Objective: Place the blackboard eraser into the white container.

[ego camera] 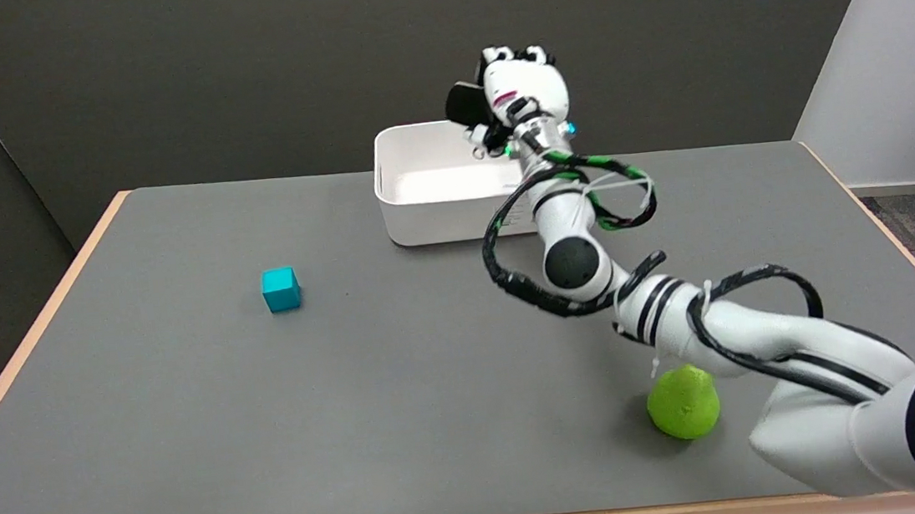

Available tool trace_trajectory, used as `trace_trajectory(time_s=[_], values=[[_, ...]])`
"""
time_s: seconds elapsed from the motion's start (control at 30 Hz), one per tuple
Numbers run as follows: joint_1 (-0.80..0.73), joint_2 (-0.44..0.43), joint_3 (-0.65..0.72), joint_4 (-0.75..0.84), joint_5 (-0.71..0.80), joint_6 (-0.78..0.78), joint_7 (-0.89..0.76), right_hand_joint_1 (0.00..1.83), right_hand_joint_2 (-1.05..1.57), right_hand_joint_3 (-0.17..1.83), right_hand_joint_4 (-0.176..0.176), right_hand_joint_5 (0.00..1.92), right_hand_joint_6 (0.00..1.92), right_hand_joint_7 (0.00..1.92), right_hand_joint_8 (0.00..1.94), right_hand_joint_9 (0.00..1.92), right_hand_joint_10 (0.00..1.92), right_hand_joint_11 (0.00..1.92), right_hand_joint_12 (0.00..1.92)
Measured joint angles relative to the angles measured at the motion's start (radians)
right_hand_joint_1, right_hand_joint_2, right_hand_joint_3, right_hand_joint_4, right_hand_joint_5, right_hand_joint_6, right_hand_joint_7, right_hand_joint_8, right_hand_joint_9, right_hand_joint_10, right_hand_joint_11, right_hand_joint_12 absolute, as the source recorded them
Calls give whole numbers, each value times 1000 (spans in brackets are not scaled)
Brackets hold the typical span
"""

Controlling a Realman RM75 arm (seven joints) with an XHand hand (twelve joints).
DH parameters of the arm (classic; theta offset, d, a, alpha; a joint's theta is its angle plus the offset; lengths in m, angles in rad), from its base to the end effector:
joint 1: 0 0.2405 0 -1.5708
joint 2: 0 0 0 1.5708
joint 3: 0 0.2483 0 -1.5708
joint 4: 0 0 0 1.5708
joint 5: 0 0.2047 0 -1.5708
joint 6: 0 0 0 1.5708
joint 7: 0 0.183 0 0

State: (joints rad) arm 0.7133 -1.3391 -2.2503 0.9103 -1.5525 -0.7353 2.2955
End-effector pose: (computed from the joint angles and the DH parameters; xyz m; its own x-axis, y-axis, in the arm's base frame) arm -0.1638 -0.5188 0.2752 0.9477 0.2946 0.1230 -0.1914 0.2158 0.9575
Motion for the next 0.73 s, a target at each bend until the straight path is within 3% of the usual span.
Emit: trace_trajectory(time_s=[0.03,0.07,0.1,0.13,0.23,0.37,0.43,0.73], values=[[9,4,5,-11,8,4,0,772,920,856,-152,137,753,135,1462,250,1672,35,1850],[14,7,9,-18,14,7,0,719,831,881,-144,133,463,180,1137,281,1390,75,1769],[18,12,13,-23,22,12,0,679,785,886,-137,120,329,206,921,288,1218,102,1691],[19,15,15,-26,26,15,0,651,772,877,-132,100,312,218,798,279,1133,117,1620],[18,33,29,-28,45,43,0,415,634,918,-97,26,100,73,325,59,705,81,1216],[2,58,45,-10,63,94,1,416,650,852,-85,-1,64,13,238,2,635,17,1217],[-11,74,52,9,70,121,1,404,655,960,-93,-1,61,31,184,16,591,70,1081],[-99,173,83,132,90,203,1,367,625,942,-62,0,88,44,212,36,614,59,1086]])
